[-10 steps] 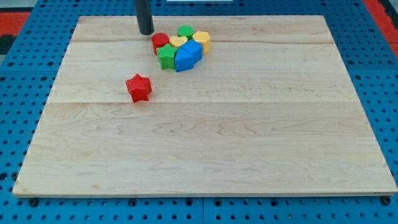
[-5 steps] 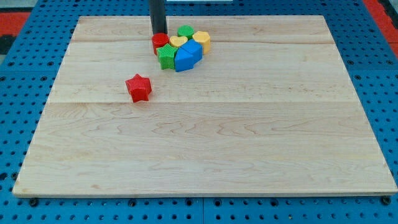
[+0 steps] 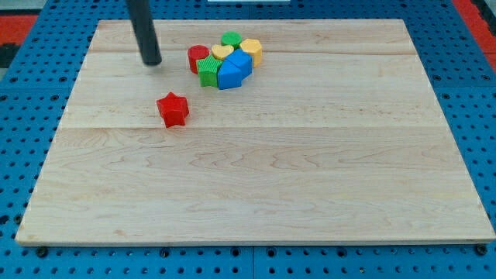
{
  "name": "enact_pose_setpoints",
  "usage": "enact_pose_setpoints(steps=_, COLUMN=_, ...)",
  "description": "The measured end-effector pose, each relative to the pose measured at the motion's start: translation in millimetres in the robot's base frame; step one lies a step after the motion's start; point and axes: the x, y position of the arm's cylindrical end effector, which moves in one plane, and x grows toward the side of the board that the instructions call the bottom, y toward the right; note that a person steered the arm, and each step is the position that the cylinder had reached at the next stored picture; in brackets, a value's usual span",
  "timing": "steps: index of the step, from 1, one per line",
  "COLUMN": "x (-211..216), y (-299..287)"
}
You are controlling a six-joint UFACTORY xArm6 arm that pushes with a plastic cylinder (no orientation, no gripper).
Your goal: Push the red circle slightly down
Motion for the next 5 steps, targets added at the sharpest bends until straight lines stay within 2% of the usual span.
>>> enact_pose_setpoints(steps=1, x=91, y=-6)
enact_pose_setpoints(steps=2, x=125, y=1)
enact_pose_setpoints(steps=3, x=117, y=58)
enact_pose_setpoints(steps=4, x=111, y=50)
enact_pose_setpoints(steps=5, x=82, y=65)
